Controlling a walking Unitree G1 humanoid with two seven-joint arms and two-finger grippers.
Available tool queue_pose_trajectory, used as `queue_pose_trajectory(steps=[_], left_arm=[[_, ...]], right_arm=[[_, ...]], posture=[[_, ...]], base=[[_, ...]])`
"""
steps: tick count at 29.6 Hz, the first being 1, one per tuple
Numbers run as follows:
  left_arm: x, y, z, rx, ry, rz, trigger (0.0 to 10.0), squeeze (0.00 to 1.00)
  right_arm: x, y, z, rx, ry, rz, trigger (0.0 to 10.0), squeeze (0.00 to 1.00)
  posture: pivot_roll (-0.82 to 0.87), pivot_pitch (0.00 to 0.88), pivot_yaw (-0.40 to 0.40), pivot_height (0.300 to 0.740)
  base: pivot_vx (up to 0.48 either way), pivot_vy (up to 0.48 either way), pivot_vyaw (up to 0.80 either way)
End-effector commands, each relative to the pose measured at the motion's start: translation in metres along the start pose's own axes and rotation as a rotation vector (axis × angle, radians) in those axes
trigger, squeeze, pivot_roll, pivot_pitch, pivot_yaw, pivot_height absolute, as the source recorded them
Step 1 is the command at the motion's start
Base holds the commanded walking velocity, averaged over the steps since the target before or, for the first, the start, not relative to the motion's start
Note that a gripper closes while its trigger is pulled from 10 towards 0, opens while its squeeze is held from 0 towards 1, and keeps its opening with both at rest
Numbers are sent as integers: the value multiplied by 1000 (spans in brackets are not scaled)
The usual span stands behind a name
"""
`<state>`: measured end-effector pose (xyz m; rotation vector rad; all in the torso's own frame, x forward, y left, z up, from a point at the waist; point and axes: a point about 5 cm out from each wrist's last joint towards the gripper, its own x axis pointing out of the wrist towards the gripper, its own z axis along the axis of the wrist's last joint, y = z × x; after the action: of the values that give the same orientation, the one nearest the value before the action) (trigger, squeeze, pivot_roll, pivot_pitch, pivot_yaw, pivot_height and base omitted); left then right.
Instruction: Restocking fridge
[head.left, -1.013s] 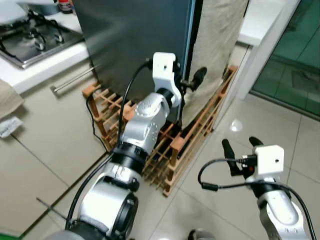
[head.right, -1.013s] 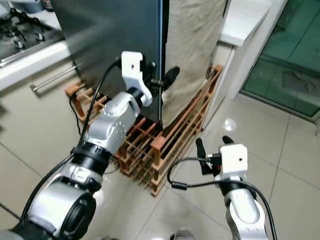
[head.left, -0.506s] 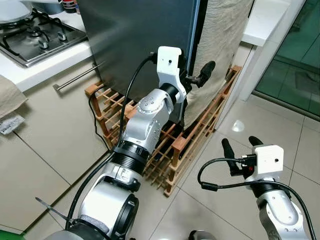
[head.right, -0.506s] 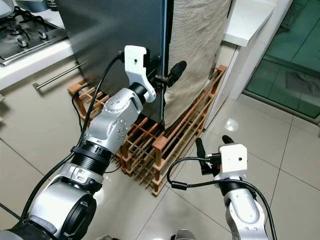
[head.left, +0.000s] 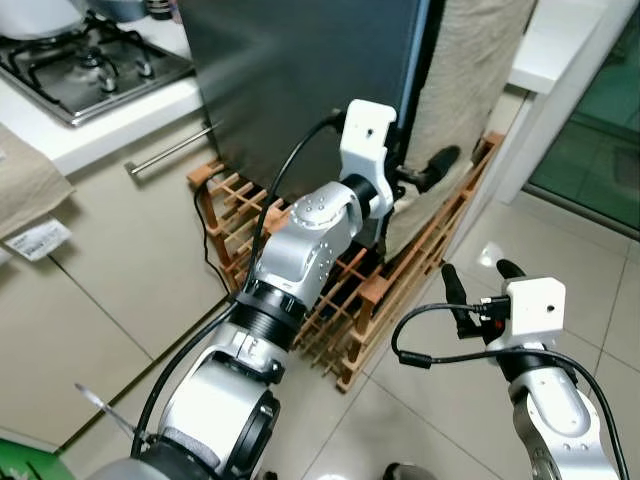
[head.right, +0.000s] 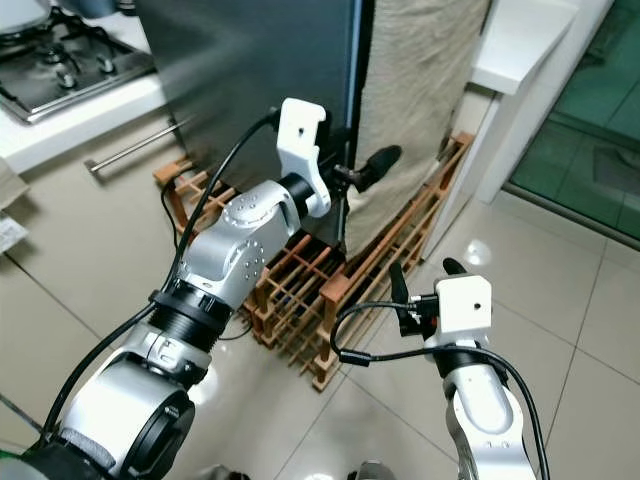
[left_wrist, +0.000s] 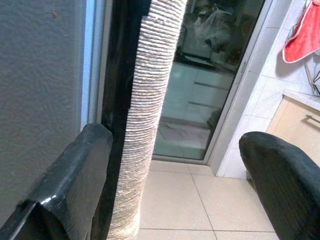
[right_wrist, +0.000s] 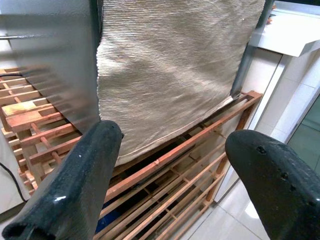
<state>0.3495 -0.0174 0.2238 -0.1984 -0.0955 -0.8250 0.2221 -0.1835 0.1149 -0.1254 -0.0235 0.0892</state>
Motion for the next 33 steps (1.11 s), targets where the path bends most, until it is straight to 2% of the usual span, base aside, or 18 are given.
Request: queue_pose_trajectory(steps=[1, 6, 7, 9, 11, 13, 14, 16, 17, 19, 20, 21, 23, 25, 26, 29, 33], left_arm=[[25, -63, -8, -113, -33, -140, 10000, 0], [28, -68, -10, -139, -21, -142, 10000, 0], [29, -75, -8, -159, -31, -175, 10000, 0], [29, -75, -8, -159, -31, -175, 10000, 0], [23, -100, 5, -283, -82, -391, 10000, 0], [23, -100, 5, -283, -82, -391, 10000, 0], [18, -107, 11, -313, -105, -476, 10000, 0], [13, -106, 14, -295, -122, -498, 10000, 0], [7, -95, 14, -253, -132, -465, 10000, 0], [7, -95, 14, -253, -132, -465, 10000, 0], [0, -83, 14, -206, -134, -416, 10000, 0], [-13, -63, 12, -162, -129, -333, 10000, 0], [-48, -20, 5, -88, -100, -146, 10000, 0], [-74, 3, 0, -22, -75, -20, 10000, 0], [-74, 3, 0, -22, -75, -20, 10000, 0], [-113, 39, -13, 38, -33, 232, 10000, 0], [-113, 39, -13, 38, -33, 232, 10000, 0]], right_arm=[[4, 2, -2, 0, 9, 9, 10000, 251], [8, 2, 0, -1, -2, 11, 10000, 255], [10, 1, 0, -2, -7, 7, 10000, 251], [10, 1, 0, -2, -7, 7, 10000, 251], [11, 0, 2, -2, -16, -1, 10000, 251], [11, 0, 2, -2, -16, -1, 10000, 251], [12, 0, 3, -2, -19, -3, 10000, 251], [12, 1, 3, -1, -20, -4, 10000, 251], [12, 2, 6, 3, -28, -2, 10000, 251], [12, 2, 6, 3, -28, -2, 10000, 251], [12, 3, 9, 7, -37, -3, 10000, 247], [11, 4, 15, 13, -60, -9, 10000, 251], [1, 1, 25, 25, -93, -44, 10000, 251], [-7, -1, 26, 20, -99, -60, 10000, 255], [-7, -1, 26, 20, -99, -60, 10000, 255], [-19, -5, 21, -4, -93, -84, 10000, 255], [-19, -5, 21, -4, -93, -84, 10000, 255]], posture=[[-238, 50, 39, 740], [-242, 44, 46, 740], [-242, 44, 46, 740], [-242, 44, 46, 740], [-245, 42, 51, 740], [-245, 42, 51, 740], [-245, 42, 50, 740], [-242, 44, 50, 740], [-239, 48, 53, 740], [-239, 48, 53, 740], [-233, 47, 55, 740], [-233, 47, 55, 740], [-208, 43, 52, 740], [-191, 42, 48, 740], [-191, 42, 48, 740], [-164, 27, 40, 740], [-164, 27, 40, 740]], base=[[0, 0, 0], [0, 0, 0], [0, 0, 0], [0, 0, 0], [0, 0, 0], [0, 0, 0], [0, 0, 0], [0, 0, 0], [0, 0, 0], [0, 0, 0], [0, 0, 0], [0, 0, 0], [0, 0, 0], [0, 0, 0], [0, 0, 0], [0, 0, 0], [0, 0, 0]])
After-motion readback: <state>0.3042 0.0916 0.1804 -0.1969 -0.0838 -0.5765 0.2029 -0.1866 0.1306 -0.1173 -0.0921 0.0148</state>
